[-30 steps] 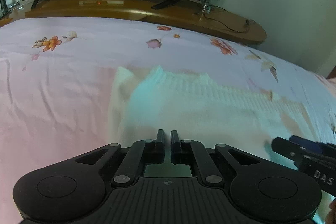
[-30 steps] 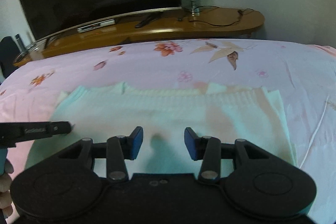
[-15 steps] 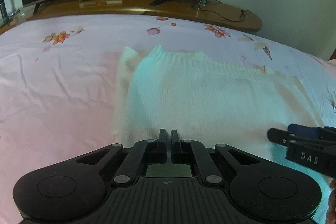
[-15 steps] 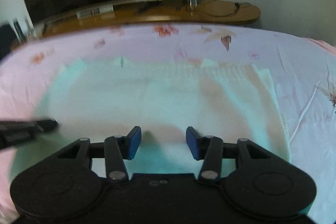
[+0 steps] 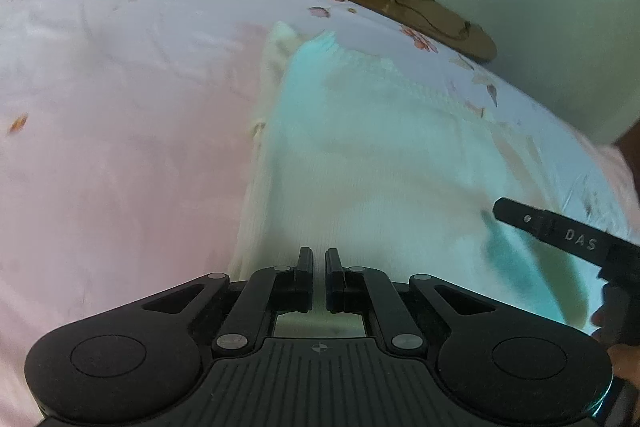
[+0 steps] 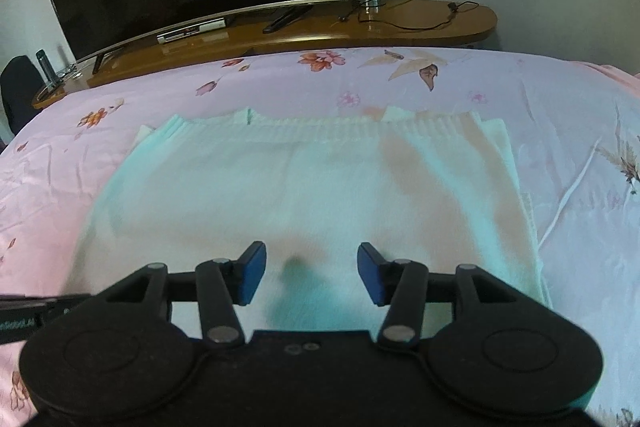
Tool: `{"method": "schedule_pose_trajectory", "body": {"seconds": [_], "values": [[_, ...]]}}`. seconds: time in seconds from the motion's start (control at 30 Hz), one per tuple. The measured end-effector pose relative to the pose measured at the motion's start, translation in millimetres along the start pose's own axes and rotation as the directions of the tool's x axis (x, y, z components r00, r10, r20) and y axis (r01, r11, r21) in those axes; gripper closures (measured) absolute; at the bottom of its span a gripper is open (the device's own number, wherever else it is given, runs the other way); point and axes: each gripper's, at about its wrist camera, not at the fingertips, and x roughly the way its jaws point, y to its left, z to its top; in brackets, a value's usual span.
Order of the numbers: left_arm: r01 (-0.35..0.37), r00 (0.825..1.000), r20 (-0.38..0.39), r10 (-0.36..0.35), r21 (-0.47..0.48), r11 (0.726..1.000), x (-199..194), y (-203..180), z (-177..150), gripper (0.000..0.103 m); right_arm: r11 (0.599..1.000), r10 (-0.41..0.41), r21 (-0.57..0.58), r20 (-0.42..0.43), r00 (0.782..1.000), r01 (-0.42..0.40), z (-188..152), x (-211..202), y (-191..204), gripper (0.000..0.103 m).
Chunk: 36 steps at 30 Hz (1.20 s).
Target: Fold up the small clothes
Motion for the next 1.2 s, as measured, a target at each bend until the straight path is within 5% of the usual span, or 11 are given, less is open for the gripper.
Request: {"method": "schedule_pose_trajectory", "body": {"seconds": [0.5,0.53,0.57,0.6,0.63,0.67,0.7,0.8,0.87,0.9,1.2], "values": [[-0.031,0.998,-0.049,0.029,-0.047,0.998,-8,-17,-31,0.097,0.999,0.044,0.009,0.015,0.999,-0.045,-25,-27,-1,0.052],[-0.04,0.998,-0.042,0.038,-0.048,0.998,-10,-19,-33,0.077,0.999,0.046,0.012,0.018,0.999,-0.046,-26,-29,-2,0.052],[-0.041,0.999,-0.03,0.04,-0.048,0.998,-13,-19,-34,0.03,0.999,0.048,0.016,0.019,0.999,-0.048,-27,-31,-3,0.052],[-0.05,0.999,-0.004,0.05,-0.052,0.997,-18,-20,-36,0.011,0.999,0.05,0.02,0.022,0.999,-0.05,-27,-34,-4,0.052],[-0.053,0.995,0.079,0.057,-0.055,0.997,-29,-21,-39,0.011,0.999,0.049,0.021,0.024,0.999,-0.05,-28,-36,-5,0.052],[-0.021,0.983,0.184,0.027,-0.031,0.999,-41,-23,-43,0.024,0.999,0.048,0.02,0.024,0.999,-0.049,-29,-37,-5,0.052],[-0.02,0.979,0.202,0.018,0.005,1.0,-45,-28,-43,0.03,0.999,0.048,0.02,0.025,0.999,-0.049,-29,-38,-6,0.052],[-0.015,0.988,0.152,0.01,0.033,0.999,-44,-34,-41,0.032,0.998,0.051,0.024,0.025,0.998,-0.052,-31,-40,-8,0.051],[-0.004,0.992,0.129,0.011,-0.053,0.999,-45,-26,-44,0.004,0.998,0.051,0.023,0.025,0.998,-0.052,-32,-41,-7,0.051],[0.005,0.992,0.127,0.009,-0.11,0.994,-46,-19,-46,0.0,0.999,0.05,0.019,0.03,0.998,-0.051,-31,-42,-7,0.052],[0.191,0.981,0.108,-0.159,-0.432,0.881,-28,15,-83,0.0,0.999,0.037,0.003,0.04,0.999,-0.037,-31,-31,0,0.065]]}}
